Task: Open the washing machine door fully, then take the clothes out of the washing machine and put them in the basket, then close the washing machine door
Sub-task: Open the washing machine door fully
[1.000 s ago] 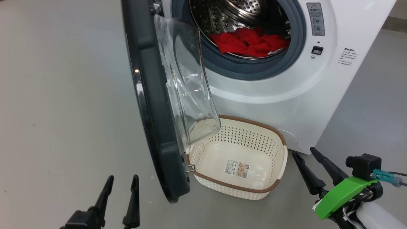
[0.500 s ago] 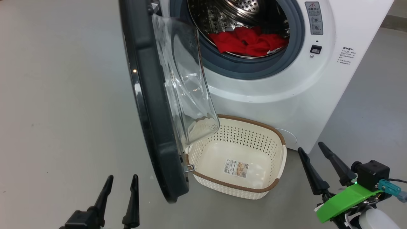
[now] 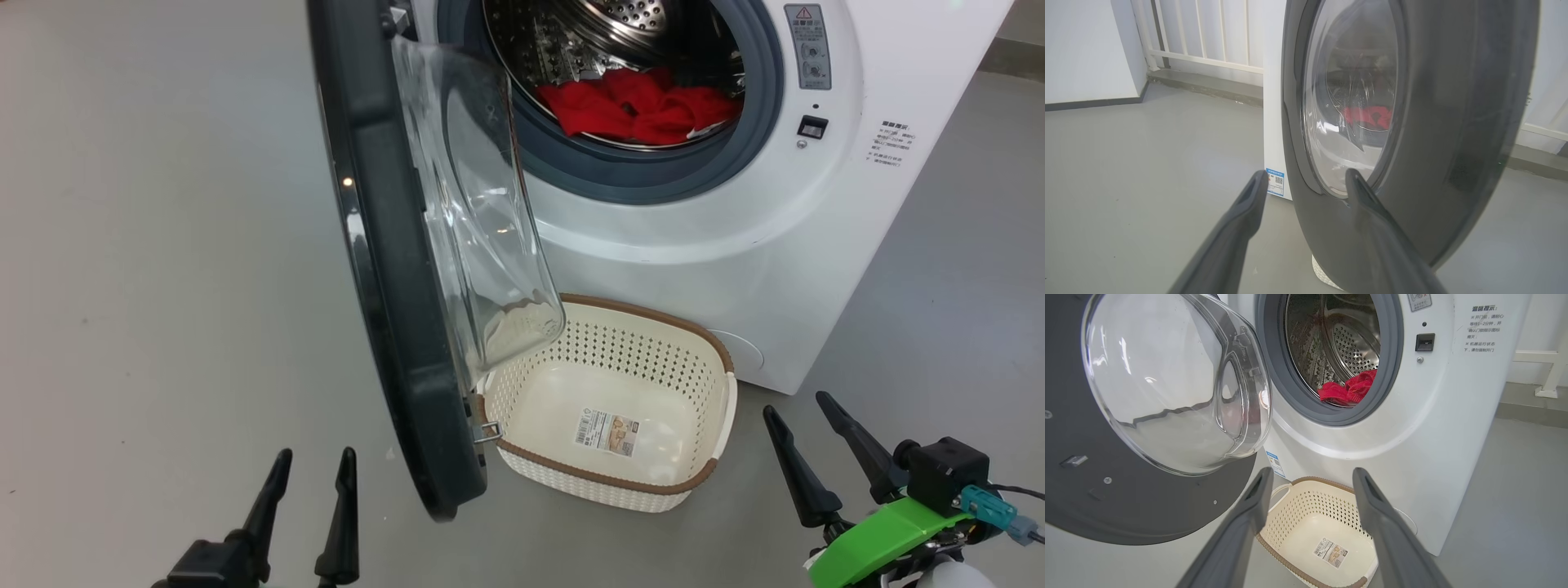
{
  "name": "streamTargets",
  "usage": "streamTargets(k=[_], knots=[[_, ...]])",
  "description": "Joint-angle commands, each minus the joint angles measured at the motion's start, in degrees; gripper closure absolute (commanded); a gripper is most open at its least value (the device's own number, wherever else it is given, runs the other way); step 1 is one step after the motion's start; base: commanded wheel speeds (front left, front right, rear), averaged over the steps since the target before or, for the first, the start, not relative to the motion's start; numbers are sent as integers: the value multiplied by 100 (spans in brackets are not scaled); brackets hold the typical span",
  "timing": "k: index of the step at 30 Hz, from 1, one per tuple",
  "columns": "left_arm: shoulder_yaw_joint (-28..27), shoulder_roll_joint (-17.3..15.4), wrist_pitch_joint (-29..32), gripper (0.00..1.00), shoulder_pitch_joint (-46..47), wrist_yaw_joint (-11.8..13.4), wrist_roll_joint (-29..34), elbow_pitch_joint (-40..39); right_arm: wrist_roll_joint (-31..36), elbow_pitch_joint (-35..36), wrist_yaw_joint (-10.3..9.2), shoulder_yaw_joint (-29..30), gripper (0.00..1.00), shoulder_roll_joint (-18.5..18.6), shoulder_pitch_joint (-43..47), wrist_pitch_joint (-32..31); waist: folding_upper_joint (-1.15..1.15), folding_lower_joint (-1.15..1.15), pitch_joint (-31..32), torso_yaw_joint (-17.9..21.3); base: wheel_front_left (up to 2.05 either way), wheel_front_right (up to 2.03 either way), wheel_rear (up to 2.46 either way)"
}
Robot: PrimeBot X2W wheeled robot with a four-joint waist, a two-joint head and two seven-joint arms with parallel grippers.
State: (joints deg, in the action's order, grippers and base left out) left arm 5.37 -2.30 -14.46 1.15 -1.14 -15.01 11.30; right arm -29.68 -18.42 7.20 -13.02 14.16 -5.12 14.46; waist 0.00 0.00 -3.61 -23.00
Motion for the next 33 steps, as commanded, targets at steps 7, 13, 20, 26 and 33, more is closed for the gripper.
streamTargets(k=[7, 13, 20, 26, 33], knots=[[-285, -58, -54, 59, 165, -16, -43, -282, 140, 121, 29, -24, 0, 20, -13, 53, 0, 0, 42, 30, 0, 0, 0], [-531, -58, -54, 100, 338, 57, -245, -1118, 188, 164, 29, 1, 0, -8, -7, 53, 0, 0, 88, 47, 0, 0, 0], [-366, -57, -54, 100, 563, 235, -418, -2463, 217, 212, 29, -20, 0, -15, -12, 53, 0, 0, 88, 76, 0, 0, 0], [811, -57, -54, 100, 544, 139, -391, -2834, 219, 245, 29, -46, 0, -20, -31, 53, 0, 0, 61, 121, 0, 0, 0], [1828, -57, -54, 100, 470, 80, -690, -1741, 230, 263, 29, -96, 0, -44, -53, 53, 0, 0, 12, 212, 0, 0, 0]])
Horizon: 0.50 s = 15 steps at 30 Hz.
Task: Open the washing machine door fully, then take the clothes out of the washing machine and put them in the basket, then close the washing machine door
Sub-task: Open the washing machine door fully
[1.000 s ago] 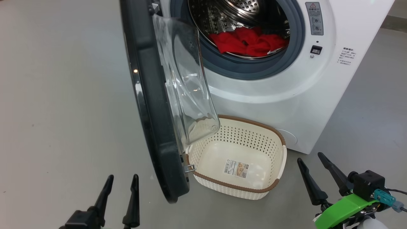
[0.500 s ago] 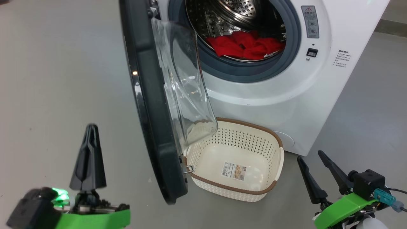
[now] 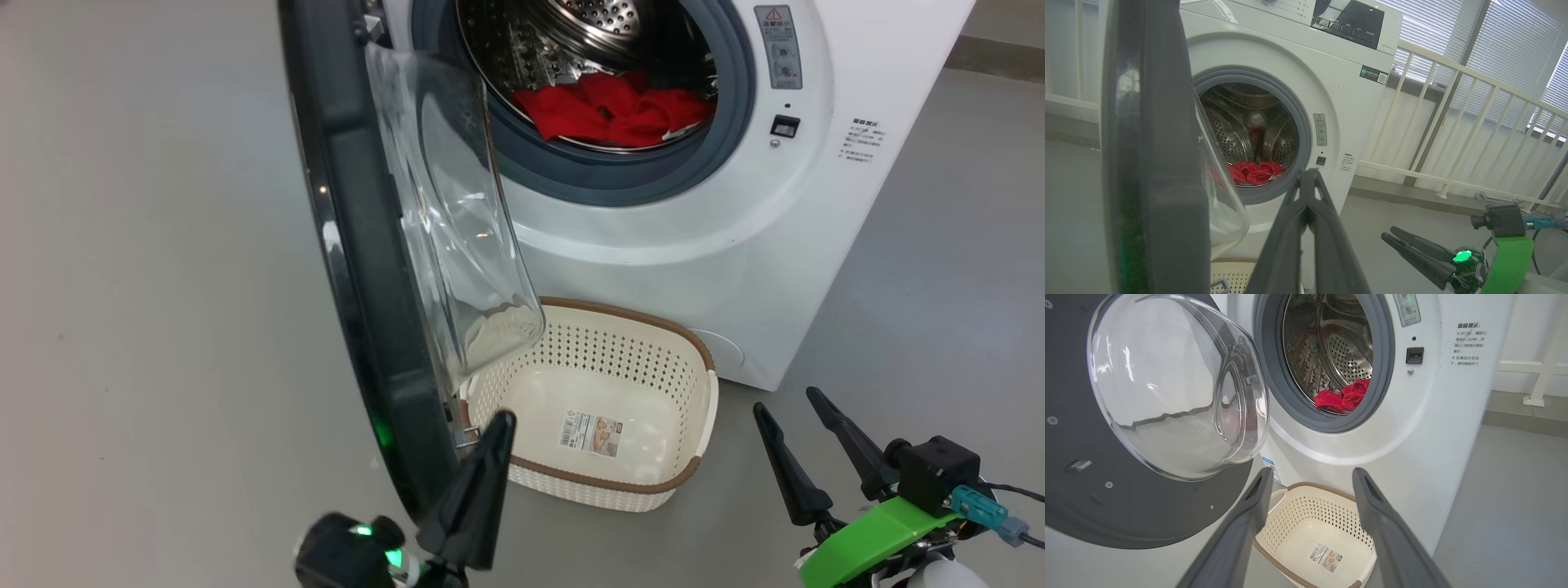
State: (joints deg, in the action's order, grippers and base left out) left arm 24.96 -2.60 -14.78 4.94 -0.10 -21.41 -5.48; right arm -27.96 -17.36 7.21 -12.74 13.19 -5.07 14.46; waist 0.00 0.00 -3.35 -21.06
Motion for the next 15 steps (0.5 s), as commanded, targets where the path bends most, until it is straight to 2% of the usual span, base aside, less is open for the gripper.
streamTargets(k=[1, 4, 8, 15], knots=[[-54, -28, -22, 100, 87, -13, -106, 134, 57, 161, 28, -127, 0, 53, -58, 53, 0, 0, -21, 31, 0, 0, 0], [37, -28, -22, 100, 128, 22, -288, 612, 43, 166, 28, -119, 0, 63, -67, 53, 0, 0, -49, 57, 0, 0, 0], [-112, -28, -22, 100, 212, 120, -469, 1068, 41, 164, 28, -103, 0, 69, -82, 53, 0, 0, -84, 73, 0, 0, 0], [-518, -28, -22, 100, 291, 189, -538, 1367, 53, 176, 28, -61, 0, 60, -92, 53, 0, 0, -111, 54, 0, 0, 0]])
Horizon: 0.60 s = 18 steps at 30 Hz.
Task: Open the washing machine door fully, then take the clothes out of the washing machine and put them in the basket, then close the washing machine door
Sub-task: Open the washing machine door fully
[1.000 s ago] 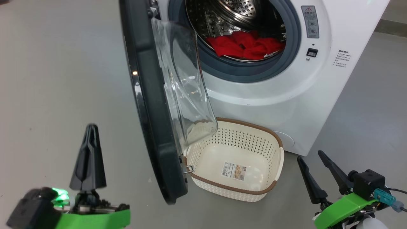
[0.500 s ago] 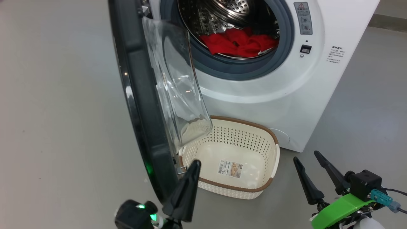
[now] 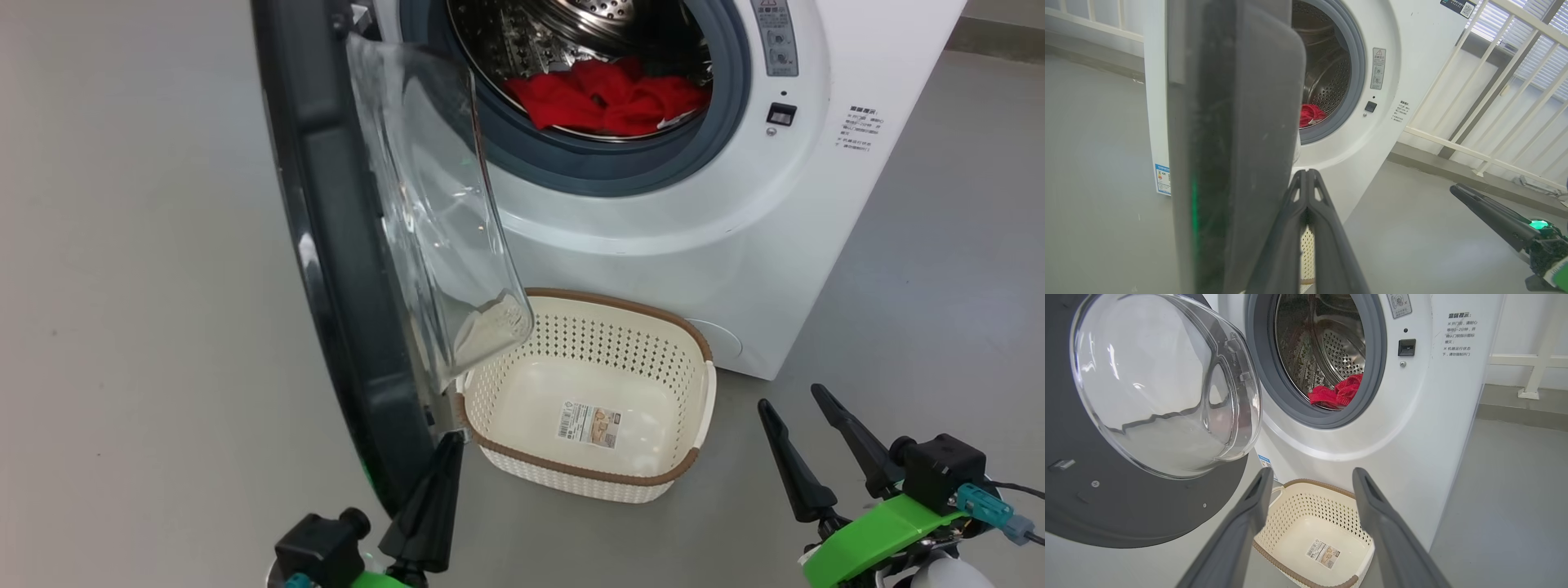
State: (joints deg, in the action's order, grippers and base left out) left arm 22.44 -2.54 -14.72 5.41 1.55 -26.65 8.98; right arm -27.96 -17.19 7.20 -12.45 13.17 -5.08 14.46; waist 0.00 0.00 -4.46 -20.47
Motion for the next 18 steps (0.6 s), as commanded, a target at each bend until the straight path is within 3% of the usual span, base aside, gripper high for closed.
streamTargets(k=[1, 11, 18], knots=[[-314, -33, -28, 100, 248, 13, -18, -54, 54, 162, 29, -87, 0, 59, -91, 53, 0, 0, -2, -11, 0, 0, 0], [-878, -33, -28, 100, 157, 88, 46, 11, 49, 176, 29, -83, 0, 27, -106, 53, 0, 0, 0, -39, 0, 0, 0], [-1799, -33, -28, 100, 8, 137, 214, -13, 41, 174, 29, -82, 0, 18, -102, 53, 0, 0, -10, -44, 0, 0, 0]])
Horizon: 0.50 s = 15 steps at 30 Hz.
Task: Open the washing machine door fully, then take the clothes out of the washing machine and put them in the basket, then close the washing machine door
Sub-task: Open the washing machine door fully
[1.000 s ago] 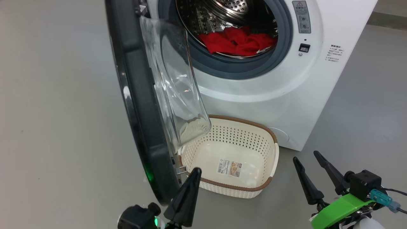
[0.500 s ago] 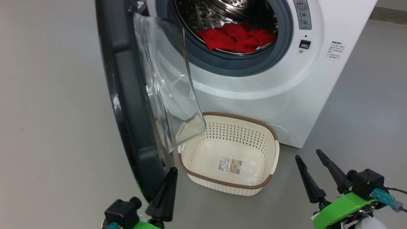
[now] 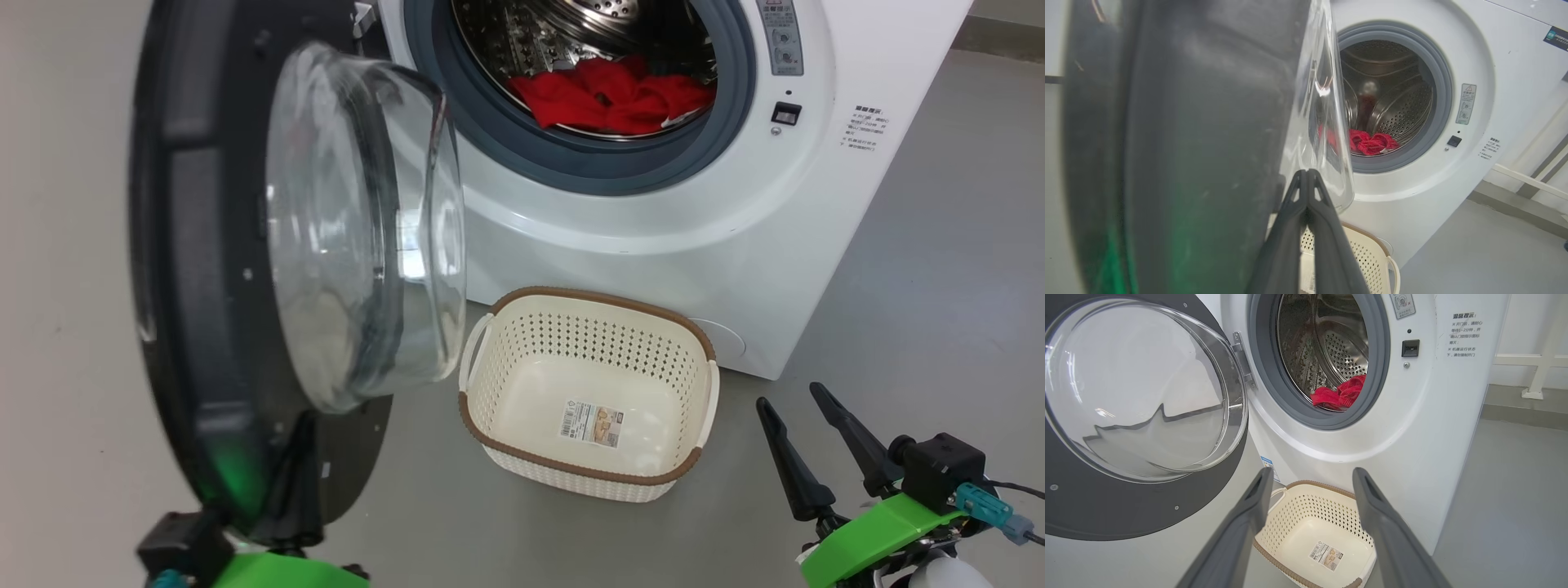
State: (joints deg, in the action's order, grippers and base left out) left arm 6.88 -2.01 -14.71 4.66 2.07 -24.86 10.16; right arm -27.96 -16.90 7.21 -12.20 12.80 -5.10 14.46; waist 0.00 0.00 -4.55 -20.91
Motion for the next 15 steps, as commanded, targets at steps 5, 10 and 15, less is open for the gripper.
streamTargets(k=[5, 10, 15], knots=[[-868, -87, -29, 100, 74, 8, 187, -110, 43, 149, 28, -102, 0, 53, -105, 53, 0, 0, -20, 4, 0, 0, 0], [-1481, -88, -29, 100, 209, -115, 356, -33, 49, 163, 28, -113, 0, 64, -113, 53, 0, 0, -59, 2, 0, 0, 0], [-2081, -150, -29, 100, 497, -253, 467, 174, 52, 180, 28, -125, 0, 88, -139, 53, 0, 0, -136, 7, 0, 0, 0]])
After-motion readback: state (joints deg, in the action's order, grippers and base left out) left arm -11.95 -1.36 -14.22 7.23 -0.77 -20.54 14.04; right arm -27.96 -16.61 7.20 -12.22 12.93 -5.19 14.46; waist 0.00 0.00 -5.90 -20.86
